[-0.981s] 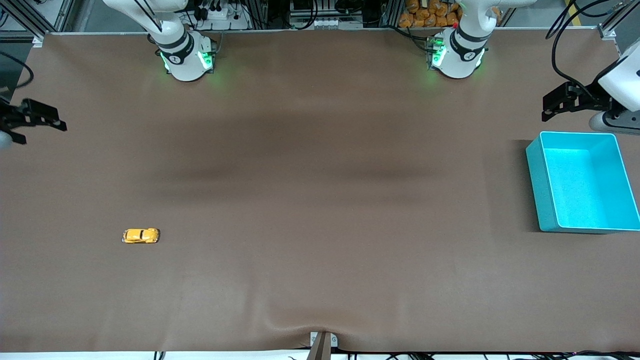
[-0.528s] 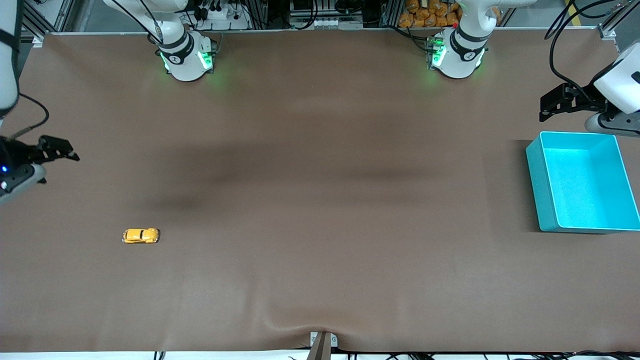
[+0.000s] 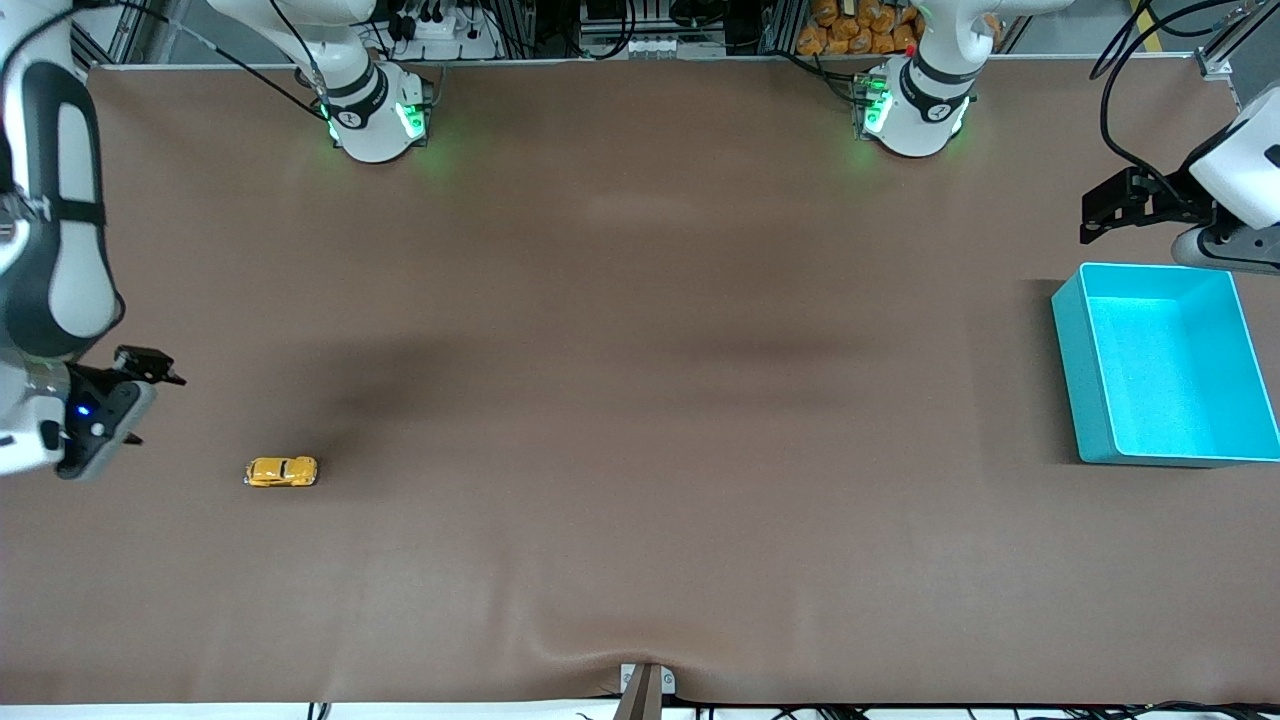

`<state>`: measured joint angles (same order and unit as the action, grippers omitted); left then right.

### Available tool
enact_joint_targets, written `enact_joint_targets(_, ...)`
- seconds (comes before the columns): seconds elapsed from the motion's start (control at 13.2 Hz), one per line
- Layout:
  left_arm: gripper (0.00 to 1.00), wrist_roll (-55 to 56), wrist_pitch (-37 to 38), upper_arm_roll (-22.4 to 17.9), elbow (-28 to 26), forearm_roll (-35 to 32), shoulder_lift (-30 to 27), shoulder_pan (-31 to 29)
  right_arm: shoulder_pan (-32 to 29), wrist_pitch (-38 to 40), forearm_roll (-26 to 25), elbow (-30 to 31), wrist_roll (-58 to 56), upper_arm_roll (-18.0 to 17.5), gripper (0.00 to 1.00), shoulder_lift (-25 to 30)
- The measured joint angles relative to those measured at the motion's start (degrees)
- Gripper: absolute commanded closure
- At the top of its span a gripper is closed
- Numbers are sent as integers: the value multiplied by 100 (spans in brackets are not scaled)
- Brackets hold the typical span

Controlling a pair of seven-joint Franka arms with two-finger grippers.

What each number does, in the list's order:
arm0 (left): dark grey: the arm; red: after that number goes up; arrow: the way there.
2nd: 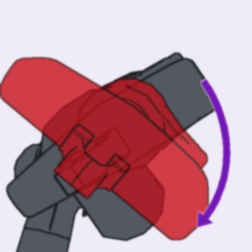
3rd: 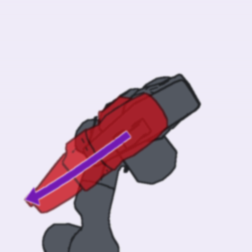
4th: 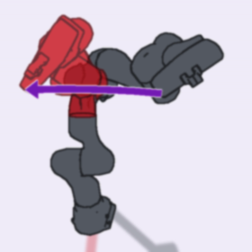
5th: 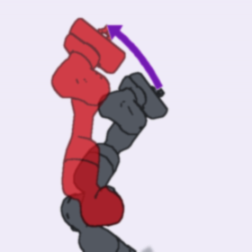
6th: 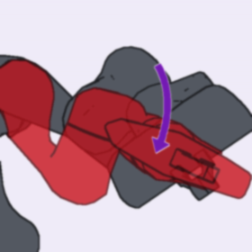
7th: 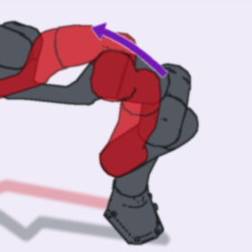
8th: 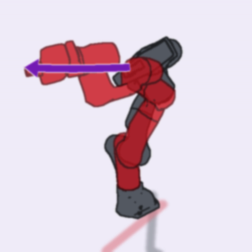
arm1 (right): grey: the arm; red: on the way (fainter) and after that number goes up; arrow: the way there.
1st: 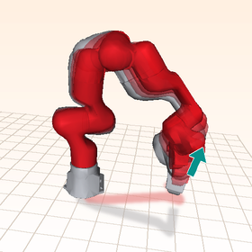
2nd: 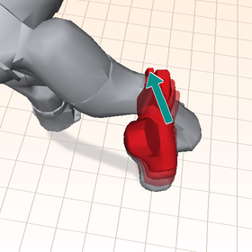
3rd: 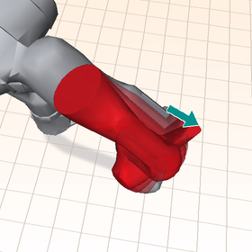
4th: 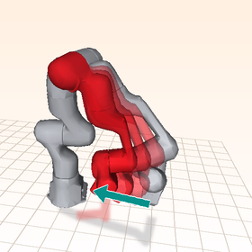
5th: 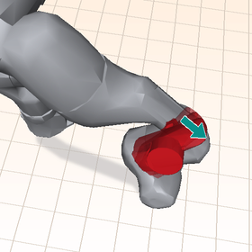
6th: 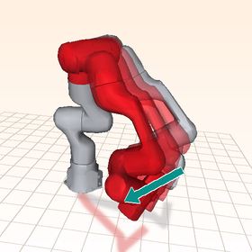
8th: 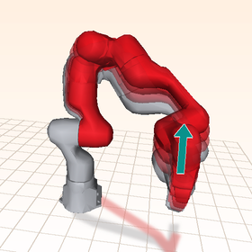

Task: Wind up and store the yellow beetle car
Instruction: 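Reach the right gripper down over the yellow toy car, then lower the right gripper and close it on the yellow car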

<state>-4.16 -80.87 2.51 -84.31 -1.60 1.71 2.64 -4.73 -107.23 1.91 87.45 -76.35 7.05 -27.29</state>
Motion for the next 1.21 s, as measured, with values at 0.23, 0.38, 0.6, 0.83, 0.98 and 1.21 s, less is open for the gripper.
enact_joint_targets(0.23, 0, 0, 0, -7, -16, 0, 0, -8, 2, -673, 3, 22, -1163, -27, 0, -408)
enact_joint_targets(0.38, 0, 0, 1, -16, -23, 0, 0, -42, 5, -1151, 4, 84, -1668, -51, 0, -660)
enact_joint_targets(0.6, 0, 0, 1, -20, -27, 0, 0, -60, 104, -1682, 4, 183, -1888, -100, 0, -908)
enact_joint_targets(0.83, 0, 0, 1, -22, -28, 0, 0, -62, 244, -2016, 12, 311, -1889, -111, 0, -1048)
enact_joint_targets(0.98, 0, 0, 1, -27, -28, 0, 0, -63, 270, -2179, 70, 437, -1888, -111, 0, -1114)
enact_joint_targets(1.21, 0, 0, 1, -33, -29, 0, 0, -63, 291, -2560, 195, 594, -1888, -113, 0, -1245)
